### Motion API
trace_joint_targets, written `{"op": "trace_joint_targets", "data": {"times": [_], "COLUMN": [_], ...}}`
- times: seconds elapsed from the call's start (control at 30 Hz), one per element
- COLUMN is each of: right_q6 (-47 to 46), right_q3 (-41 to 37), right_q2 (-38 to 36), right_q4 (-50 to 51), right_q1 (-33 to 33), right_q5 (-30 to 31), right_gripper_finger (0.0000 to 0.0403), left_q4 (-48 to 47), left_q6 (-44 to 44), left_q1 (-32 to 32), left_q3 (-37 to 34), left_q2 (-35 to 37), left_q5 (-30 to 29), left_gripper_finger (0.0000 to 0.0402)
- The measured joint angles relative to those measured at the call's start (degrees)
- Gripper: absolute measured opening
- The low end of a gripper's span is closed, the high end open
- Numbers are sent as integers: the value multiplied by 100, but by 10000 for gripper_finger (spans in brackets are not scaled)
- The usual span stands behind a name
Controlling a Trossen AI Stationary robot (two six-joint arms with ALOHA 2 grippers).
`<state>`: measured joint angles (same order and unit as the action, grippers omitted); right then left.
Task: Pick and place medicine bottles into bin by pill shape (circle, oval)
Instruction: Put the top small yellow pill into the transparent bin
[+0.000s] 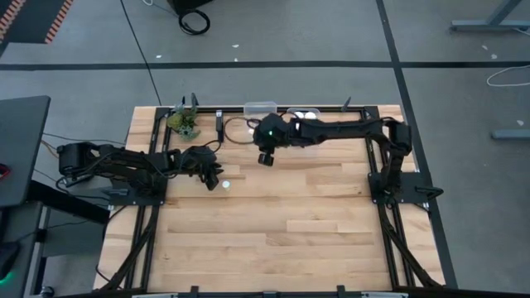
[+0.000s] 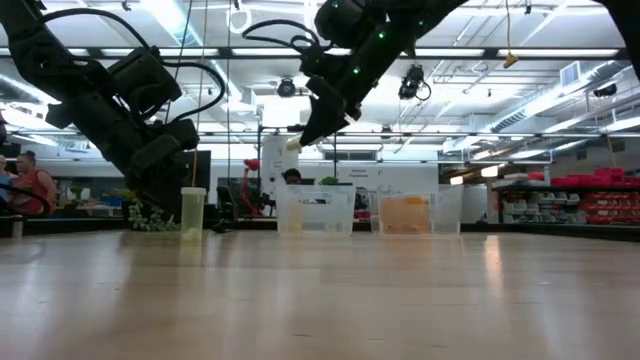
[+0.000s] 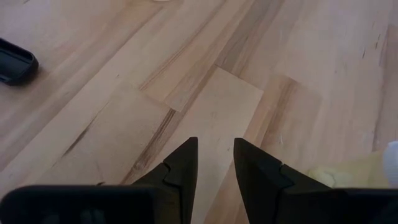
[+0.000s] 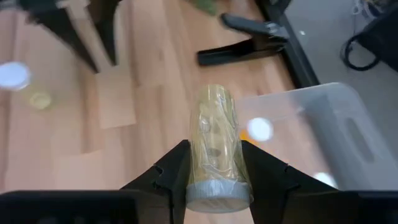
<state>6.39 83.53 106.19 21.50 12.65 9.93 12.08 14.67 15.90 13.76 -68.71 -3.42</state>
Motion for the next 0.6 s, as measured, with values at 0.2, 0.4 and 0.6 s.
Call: {"op": "trace_joint_targets", "data": {"times": [0.2,0.4,0.6], "right_q6": [-26,-131,-189], "right_q3": [15,9,9], "right_q2": [53,149,149], "right_q4": [7,307,378], "right_q1": [0,-199,-277], "right_q5": [-449,-594,-592], "right_gripper_finger": [138,138,138], "left_q4": [118,758,1640], "left_q6": [-228,-530,-894], "left_q1": [0,0,0], "left_q3": [0,0,4], "left_q2": [0,0,0], "left_q5": [-1,-72,-299], "left_gripper_finger": [112,110,110]}}
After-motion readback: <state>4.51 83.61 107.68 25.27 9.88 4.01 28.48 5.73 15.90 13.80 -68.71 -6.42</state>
